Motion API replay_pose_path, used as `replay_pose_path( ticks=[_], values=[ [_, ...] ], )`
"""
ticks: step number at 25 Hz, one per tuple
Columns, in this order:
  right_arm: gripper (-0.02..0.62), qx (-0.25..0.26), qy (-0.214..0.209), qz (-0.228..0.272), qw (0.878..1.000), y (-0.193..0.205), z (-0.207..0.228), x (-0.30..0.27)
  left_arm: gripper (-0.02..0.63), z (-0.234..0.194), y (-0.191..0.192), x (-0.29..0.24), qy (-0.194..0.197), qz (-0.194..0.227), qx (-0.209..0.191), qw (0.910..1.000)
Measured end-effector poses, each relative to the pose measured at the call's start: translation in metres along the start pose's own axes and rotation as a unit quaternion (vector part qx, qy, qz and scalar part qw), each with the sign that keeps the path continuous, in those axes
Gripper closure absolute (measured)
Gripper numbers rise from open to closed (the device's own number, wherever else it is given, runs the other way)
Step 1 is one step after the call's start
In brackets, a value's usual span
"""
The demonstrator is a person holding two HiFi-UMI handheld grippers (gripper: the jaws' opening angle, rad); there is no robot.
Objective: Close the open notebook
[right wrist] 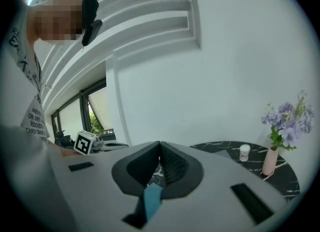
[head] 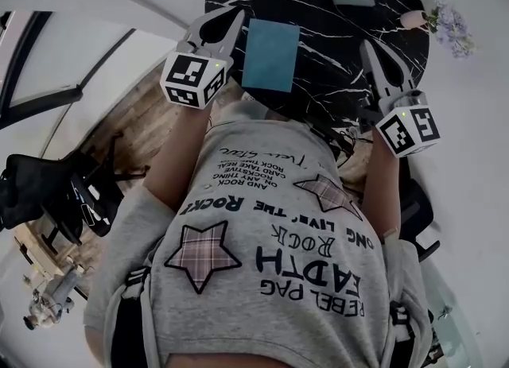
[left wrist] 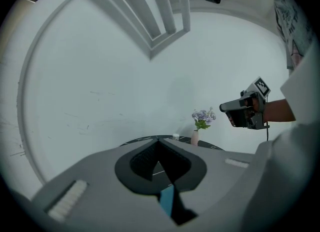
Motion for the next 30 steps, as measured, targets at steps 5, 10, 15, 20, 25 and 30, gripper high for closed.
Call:
replay_pose_path(
  ticks=[5, 10, 15, 20, 25, 30],
  values=[
    [0.583, 0.009, 0.030, 0.045, 0.998, -0.016, -0.004, 0.018, 0.597, -0.002, -0.018, 0.017, -0.021, 0.030, 0.005, 0.9993],
    [0.583, 0.014, 0.039, 0.053, 0.998, -0.012, -0.008, 0.020, 0.597, -0.002, -0.024, 0.026, -0.027, 0.047, 0.007, 0.9985],
    [0.583, 0.014, 0.045, 0.056, 0.997, -0.010, -0.011, 0.021, 0.597, -0.005, -0.026, 0.032, -0.030, 0.054, 0.011, 0.9980],
    [0.583, 0.012, 0.048, 0.060, 0.997, -0.012, -0.012, 0.021, 0.597, -0.008, -0.023, 0.035, -0.037, 0.056, 0.021, 0.9975],
    [0.583, 0.012, 0.052, 0.065, 0.996, -0.014, -0.014, 0.022, 0.597, -0.007, -0.023, 0.036, -0.035, 0.060, 0.018, 0.9974],
    [0.583, 0.009, 0.058, 0.067, 0.996, -0.013, -0.013, 0.022, 0.597, -0.006, -0.022, 0.033, -0.032, 0.059, 0.015, 0.9977]
  ],
)
Point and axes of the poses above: the fingertips, and each gripper's own axes: x backward along the fingers, z to its right, y out of its underside, the point moved 4 cm from there along x, backward along the fingers, and after that the axes turned 15 degrees about -z, right-handed, at the moved point
